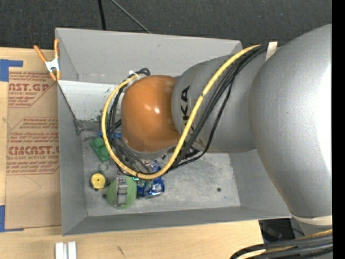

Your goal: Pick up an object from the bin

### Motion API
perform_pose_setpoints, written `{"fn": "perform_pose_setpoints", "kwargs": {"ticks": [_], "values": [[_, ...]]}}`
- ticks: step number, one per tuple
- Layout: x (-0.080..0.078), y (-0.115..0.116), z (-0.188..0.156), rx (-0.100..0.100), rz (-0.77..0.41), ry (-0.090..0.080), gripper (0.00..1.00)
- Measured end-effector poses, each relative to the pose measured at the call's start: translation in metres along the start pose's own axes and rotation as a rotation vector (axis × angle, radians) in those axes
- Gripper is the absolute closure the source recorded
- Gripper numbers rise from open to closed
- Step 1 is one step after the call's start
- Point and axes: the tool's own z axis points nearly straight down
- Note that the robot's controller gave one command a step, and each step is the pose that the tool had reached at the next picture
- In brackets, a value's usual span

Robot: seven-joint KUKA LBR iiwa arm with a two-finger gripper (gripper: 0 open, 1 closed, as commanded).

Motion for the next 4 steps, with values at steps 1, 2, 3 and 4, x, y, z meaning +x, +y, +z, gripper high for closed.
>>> {"fn": "perform_pose_setpoints", "kwargs": {"ticks": [1, 2, 3, 4], "values": [[-0.018, -0.005, 0.086, -0.006, 0.148, -0.007, 0.0], [-0.016, -0.006, 0.087, -0.003, 0.145, -0.007, 1.0], [-0.016, -0.006, 0.087, -0.003, 0.145, -0.007, 0.0], [0.0, 0.016, 0.086, -0.002, -0.278, -0.016, 0.0]]}}
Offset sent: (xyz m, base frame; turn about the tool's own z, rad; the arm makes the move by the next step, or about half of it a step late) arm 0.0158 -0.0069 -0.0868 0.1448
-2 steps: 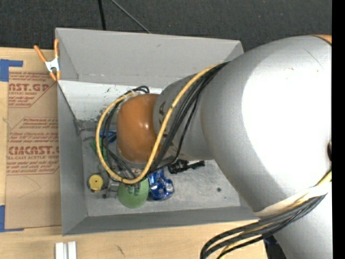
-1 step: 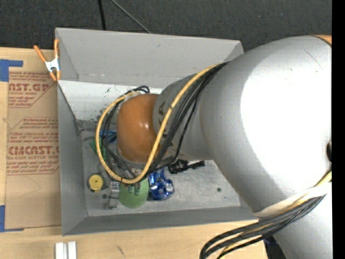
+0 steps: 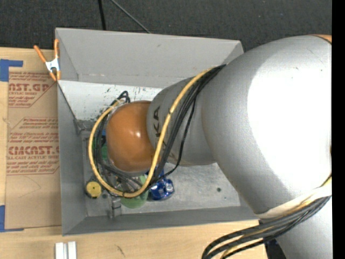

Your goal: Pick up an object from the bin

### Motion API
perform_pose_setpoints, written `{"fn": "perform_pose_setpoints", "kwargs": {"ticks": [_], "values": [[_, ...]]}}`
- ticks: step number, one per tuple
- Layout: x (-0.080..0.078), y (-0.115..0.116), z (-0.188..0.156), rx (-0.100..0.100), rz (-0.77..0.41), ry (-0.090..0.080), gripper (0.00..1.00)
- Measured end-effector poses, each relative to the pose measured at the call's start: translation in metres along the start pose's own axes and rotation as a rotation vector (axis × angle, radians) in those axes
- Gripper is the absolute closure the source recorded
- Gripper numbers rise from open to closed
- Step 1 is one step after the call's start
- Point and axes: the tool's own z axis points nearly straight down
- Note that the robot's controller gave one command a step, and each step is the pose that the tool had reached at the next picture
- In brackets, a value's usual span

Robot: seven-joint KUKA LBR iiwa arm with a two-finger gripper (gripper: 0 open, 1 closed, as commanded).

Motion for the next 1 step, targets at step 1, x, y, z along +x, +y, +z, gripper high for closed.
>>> {"fn": "perform_pose_setpoints", "kwargs": {"ticks": [1], "values": [[0.0023, -0.0013, 0.0014, 0.002, 0.002, 0.009, 1.0]]}}
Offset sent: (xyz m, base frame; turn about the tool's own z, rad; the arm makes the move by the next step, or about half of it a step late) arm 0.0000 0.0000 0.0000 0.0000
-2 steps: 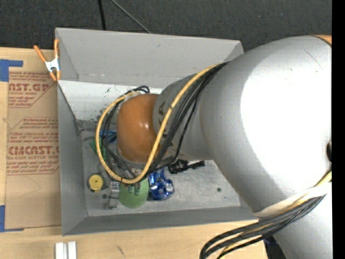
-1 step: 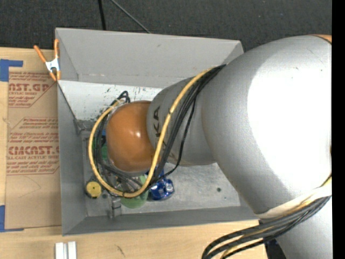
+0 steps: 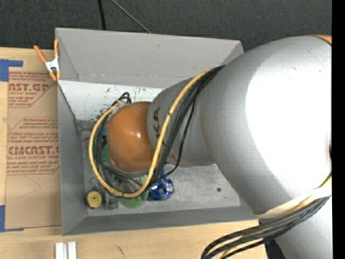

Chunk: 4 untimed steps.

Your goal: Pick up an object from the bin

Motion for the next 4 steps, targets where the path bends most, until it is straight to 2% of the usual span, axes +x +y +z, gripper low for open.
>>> {"fn": "perform_pose_setpoints", "kwargs": {"ticks": [1, 2, 3, 4], "values": [[-0.002, 0.001, -0.001, -0.002, 0.0, -0.005, 0.0], [-0.005, 0.022, -0.003, -0.002, -0.3, -0.015, 0.0], [-0.003, 0.022, -0.003, -0.002, -0.297, -0.008, 1.0], [0.01, 0.004, -0.111, -0.001, -0.276, -0.008, 1.0]]}}
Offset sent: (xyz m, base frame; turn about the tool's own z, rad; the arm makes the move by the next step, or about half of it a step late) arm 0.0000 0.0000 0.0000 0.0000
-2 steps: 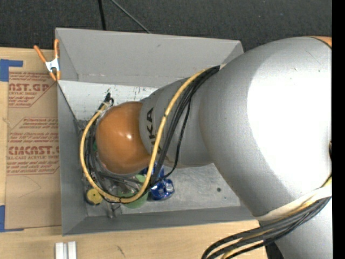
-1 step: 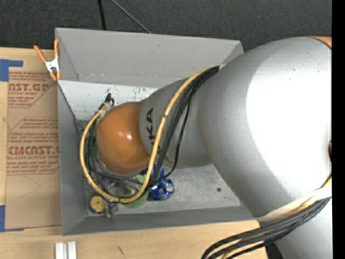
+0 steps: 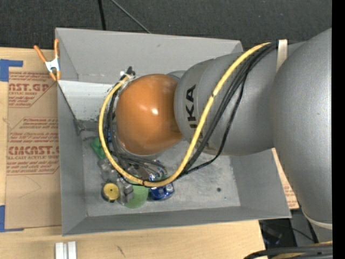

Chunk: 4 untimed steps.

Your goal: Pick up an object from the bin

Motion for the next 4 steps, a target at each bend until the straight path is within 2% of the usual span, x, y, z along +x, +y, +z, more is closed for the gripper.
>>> {"fn": "perform_pose_setpoints", "kwargs": {"ticks": [1, 2, 3, 4], "values": [[-0.055, -0.058, -0.108, 0.002, 0.009, -0.006, 1.0], [-0.053, -0.055, -0.103, -0.001, 0.006, 0.003, 0.0], [-0.004, -0.036, 0.02, -0.003, 0.187, 0.014, 0.0], [-0.006, -0.037, 0.017, -0.002, 0.187, 0.006, 1.0]]}}
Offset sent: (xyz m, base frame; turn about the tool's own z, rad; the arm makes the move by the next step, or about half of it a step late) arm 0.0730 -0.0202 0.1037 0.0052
